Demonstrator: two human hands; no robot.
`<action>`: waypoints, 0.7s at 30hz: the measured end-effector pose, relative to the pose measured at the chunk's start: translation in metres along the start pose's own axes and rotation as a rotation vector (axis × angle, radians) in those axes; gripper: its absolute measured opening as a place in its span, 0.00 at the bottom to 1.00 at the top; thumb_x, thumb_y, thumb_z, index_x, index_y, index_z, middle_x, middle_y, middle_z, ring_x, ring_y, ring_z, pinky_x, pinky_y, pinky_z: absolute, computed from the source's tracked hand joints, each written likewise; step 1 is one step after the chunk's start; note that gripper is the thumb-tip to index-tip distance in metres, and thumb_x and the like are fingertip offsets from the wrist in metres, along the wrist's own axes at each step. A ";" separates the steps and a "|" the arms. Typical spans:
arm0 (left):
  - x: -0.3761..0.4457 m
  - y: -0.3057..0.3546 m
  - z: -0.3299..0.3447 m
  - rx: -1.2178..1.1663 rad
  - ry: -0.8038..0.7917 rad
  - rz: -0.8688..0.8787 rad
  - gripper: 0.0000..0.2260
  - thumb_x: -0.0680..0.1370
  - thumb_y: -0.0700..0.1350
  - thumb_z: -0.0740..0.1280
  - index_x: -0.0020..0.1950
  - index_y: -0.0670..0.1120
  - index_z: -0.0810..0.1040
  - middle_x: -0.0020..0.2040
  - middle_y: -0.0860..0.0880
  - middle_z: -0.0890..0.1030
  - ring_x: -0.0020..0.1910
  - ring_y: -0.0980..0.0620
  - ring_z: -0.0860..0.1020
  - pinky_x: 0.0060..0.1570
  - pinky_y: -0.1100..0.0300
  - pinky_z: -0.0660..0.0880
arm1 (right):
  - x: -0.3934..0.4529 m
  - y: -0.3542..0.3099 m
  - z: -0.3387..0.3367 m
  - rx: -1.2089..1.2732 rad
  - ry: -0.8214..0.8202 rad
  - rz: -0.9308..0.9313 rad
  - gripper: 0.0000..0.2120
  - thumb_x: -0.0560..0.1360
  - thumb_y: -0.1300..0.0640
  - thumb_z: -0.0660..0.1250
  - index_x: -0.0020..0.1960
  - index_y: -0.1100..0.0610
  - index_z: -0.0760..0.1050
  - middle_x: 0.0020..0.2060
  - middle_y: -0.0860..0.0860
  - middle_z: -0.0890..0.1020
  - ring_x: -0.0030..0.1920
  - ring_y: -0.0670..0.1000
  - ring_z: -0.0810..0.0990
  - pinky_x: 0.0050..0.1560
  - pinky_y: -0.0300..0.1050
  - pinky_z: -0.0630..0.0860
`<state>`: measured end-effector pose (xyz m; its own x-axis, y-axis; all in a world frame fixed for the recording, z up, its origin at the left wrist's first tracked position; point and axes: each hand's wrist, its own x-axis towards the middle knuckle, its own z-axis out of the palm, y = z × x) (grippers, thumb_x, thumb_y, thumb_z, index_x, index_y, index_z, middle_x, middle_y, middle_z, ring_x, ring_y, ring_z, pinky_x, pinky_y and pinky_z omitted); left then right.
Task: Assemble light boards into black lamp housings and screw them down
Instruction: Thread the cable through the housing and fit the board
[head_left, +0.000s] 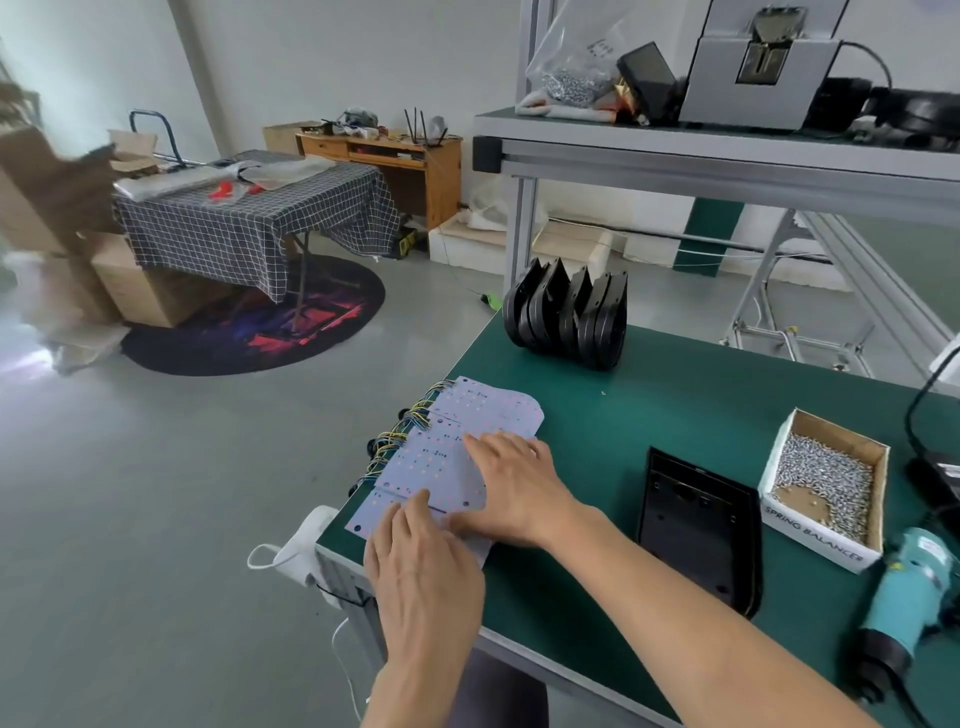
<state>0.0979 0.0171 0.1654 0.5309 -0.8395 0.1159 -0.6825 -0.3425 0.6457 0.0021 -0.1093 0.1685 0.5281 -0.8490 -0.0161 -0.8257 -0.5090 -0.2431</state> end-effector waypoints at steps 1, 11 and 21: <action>0.000 -0.001 0.001 -0.009 0.001 0.003 0.23 0.81 0.40 0.62 0.77 0.44 0.68 0.72 0.46 0.75 0.76 0.46 0.65 0.76 0.52 0.58 | 0.001 0.000 0.001 -0.011 0.007 0.009 0.49 0.68 0.23 0.66 0.77 0.52 0.63 0.69 0.49 0.72 0.74 0.54 0.65 0.74 0.56 0.56; 0.001 -0.009 0.001 -0.082 0.031 -0.043 0.22 0.79 0.38 0.65 0.73 0.44 0.73 0.67 0.46 0.78 0.69 0.43 0.71 0.75 0.46 0.61 | 0.013 -0.004 -0.017 0.075 -0.004 0.018 0.37 0.67 0.32 0.75 0.64 0.56 0.72 0.59 0.53 0.70 0.62 0.57 0.69 0.69 0.55 0.66; 0.018 -0.025 -0.020 -0.387 0.320 0.034 0.16 0.77 0.34 0.68 0.64 0.45 0.79 0.64 0.51 0.75 0.64 0.48 0.75 0.60 0.45 0.75 | 0.003 -0.028 -0.052 0.693 0.102 0.036 0.51 0.61 0.29 0.73 0.78 0.52 0.67 0.68 0.44 0.68 0.67 0.40 0.69 0.62 0.35 0.65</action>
<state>0.1345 0.0192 0.1666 0.6804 -0.6553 0.3282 -0.4978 -0.0846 0.8632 0.0162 -0.1046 0.2254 0.4537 -0.8899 0.0472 -0.5075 -0.3016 -0.8071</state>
